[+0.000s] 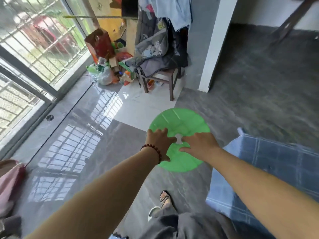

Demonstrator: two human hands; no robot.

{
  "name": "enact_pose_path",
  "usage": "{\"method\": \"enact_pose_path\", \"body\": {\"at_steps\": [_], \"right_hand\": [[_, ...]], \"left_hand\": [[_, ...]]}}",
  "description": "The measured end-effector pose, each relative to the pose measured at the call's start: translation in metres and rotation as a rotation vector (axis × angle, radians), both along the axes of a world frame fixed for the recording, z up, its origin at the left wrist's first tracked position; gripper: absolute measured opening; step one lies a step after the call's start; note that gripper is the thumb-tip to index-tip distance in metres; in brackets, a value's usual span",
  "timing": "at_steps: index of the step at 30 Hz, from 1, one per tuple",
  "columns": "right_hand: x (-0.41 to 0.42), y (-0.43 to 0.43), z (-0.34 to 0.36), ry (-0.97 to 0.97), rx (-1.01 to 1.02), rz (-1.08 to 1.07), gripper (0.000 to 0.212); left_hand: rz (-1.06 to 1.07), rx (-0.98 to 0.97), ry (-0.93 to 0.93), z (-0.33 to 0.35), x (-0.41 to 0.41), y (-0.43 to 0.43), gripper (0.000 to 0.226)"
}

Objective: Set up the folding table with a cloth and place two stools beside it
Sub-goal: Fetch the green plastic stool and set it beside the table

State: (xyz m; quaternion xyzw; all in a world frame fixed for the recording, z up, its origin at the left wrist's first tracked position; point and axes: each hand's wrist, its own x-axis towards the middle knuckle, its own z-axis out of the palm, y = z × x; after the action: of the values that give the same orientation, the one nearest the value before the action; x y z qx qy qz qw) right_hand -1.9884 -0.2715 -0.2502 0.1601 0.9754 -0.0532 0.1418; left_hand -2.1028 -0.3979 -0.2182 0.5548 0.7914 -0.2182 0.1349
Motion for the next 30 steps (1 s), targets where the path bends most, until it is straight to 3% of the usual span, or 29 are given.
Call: {"method": "enact_pose_path", "body": {"at_steps": [13, 30], "right_hand": [[-0.006, 0.053, -0.086, -0.027, -0.106, -0.095, 0.051], [0.037, 0.076, -0.375, -0.178, -0.219, -0.213, 0.044]], "left_hand": [[-0.087, -0.095, -0.059, -0.084, -0.021, 0.074, 0.077], [-0.126, -0.264, -0.180, -0.374, 0.013, 0.125, 0.078]]}}
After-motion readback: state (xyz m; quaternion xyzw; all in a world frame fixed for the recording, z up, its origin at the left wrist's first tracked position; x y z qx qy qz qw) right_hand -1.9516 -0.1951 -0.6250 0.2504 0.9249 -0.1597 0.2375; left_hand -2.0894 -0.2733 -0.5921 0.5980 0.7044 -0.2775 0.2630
